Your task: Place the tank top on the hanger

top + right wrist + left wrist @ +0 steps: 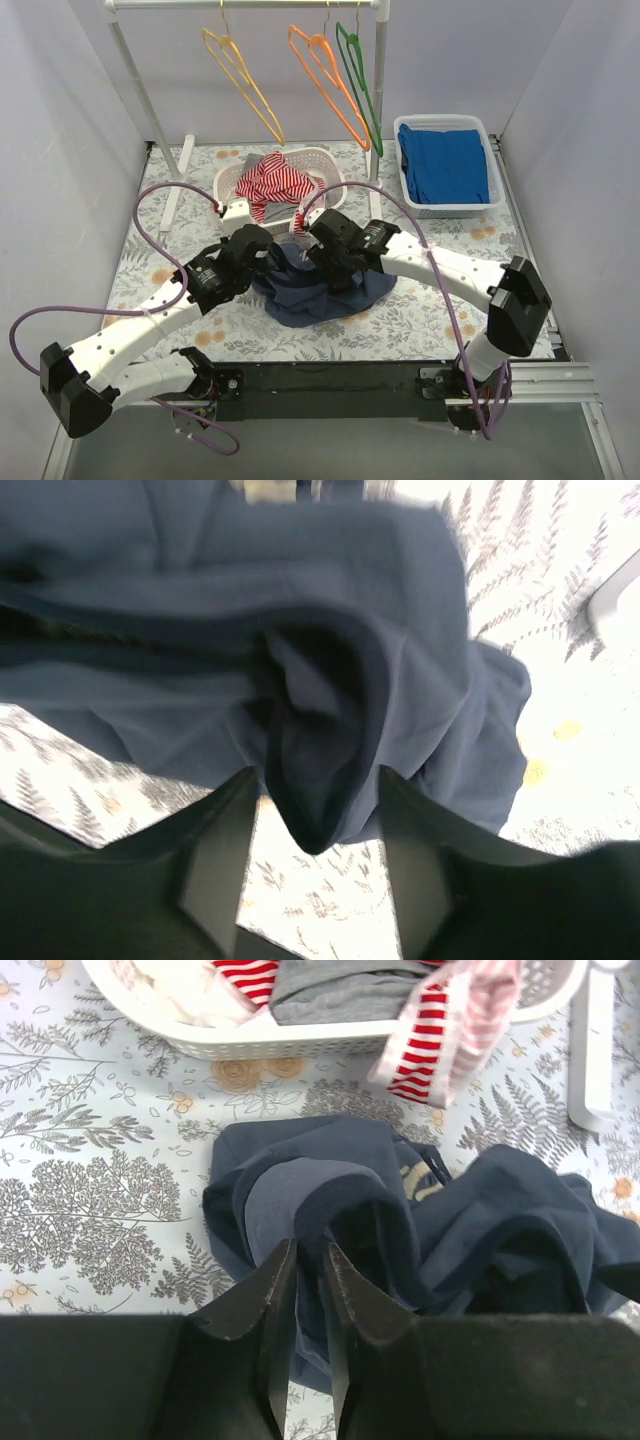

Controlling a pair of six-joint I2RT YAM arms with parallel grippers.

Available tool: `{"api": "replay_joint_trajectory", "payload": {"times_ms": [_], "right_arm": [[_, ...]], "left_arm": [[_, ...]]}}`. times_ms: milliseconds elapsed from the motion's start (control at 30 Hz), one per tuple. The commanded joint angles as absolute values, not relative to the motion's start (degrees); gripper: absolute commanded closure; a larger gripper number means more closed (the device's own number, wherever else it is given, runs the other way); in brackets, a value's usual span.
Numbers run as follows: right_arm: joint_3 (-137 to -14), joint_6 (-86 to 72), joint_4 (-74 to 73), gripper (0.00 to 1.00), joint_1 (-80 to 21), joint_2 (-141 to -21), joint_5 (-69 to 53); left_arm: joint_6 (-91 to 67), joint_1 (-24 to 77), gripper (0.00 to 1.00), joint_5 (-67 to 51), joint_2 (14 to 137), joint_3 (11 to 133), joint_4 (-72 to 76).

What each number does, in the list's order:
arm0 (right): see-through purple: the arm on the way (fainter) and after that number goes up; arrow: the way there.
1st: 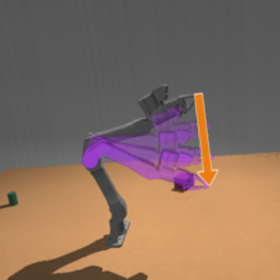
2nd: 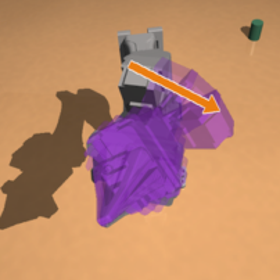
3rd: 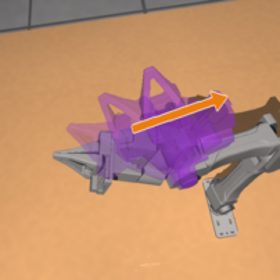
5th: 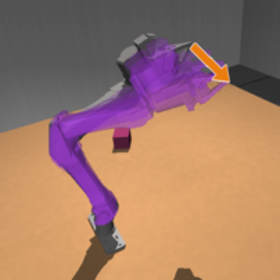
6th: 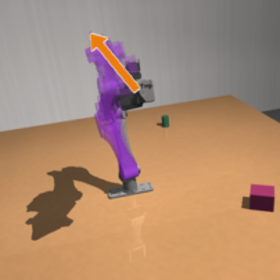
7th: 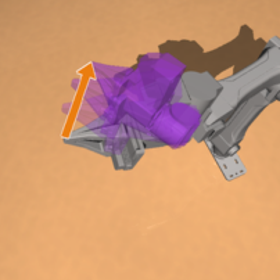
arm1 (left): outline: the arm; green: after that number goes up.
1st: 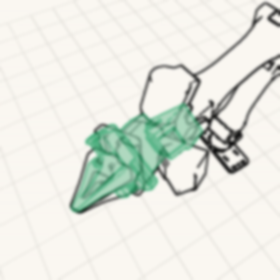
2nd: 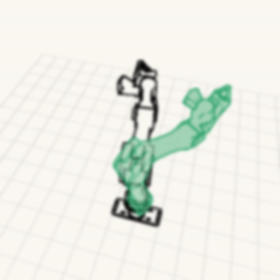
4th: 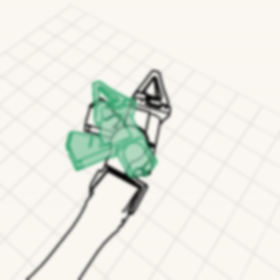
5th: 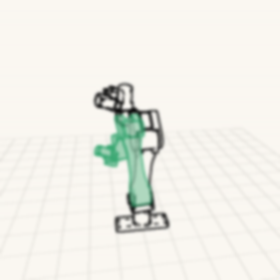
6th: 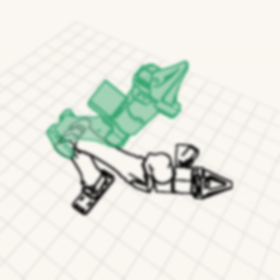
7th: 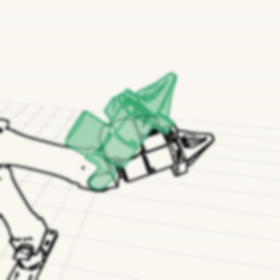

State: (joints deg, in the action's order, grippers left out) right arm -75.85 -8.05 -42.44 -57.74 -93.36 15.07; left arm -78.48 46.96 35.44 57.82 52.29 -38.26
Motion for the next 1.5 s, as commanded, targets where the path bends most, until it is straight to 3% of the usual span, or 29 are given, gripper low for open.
{"api": "replay_joint_trajectory", "payload": {"times_ms": [0, 33, 100, 133, 267, 467, 800, 967, 1300, 1467], "right_arm": [[-72.6, -11.6, -32.2, 0.37, -57.2, -83.8, 14.9], [-71.2, -12.3, -31.1, 0.36, -57.0, -82.0, 14.9], [-67.7, -14.3, -27.9, 0.35, -56.5, -76.4, 15.4], [-64.9, -14.9, -27.0, 0.35, -56.2, -74.5, 15.5], [-60.3, -18.0, -24.3, 0.32, -55.1, -65.2, 14.7], [-56.7, -20.3, -22.4, 0.31, -53.5, -58.5, 9.8], [-57.2, -20.8, -25.5, 0.35, -52.4, -60.6, -3.9], [-59.7, -20.0, -29.1, 0.36, -52.4, -62.0, -4.6], [-60.0, -19.5, -30.0, 0.36, -52.3, -62.0, -4.0], [-60.6, -19.1, -30.0, 0.36, -52.3, -63.0, -4.7]], "left_arm": [[-77.3, 42.3, 0.77, 31.6, 57.7, 51.1, -35.0], [-76.7, 41.4, 0.62, 30.8, 57.6, 51.2, -34.7], [-75.9, 40.0, 0.51, 28.5, 57.0, 51.7, -34.5], [-75.3, 39.8, 0.41, 28.1, 56.1, 53.0, -34.5], [-74.5, 39.6, 0.34, 26.4, 55.2, 59.7, -36.9], [-71.8, 39.6, 0.32, 28.1, 56.9, 75.2, -35.1], [-61.9, 34.2, 0.32, 33.5, 82.8, 109.5, -32.3], [-54.8, 32.6, 0.39, 41.0, 95.7, 125.0, -33.0], [-41.1, 31.0, 0.4, 48.5, 104.1, 131.5, -23.1], [-41.6, 29.5, 0.41, 47.2, 106.0, 130.8, -22.8]]}}
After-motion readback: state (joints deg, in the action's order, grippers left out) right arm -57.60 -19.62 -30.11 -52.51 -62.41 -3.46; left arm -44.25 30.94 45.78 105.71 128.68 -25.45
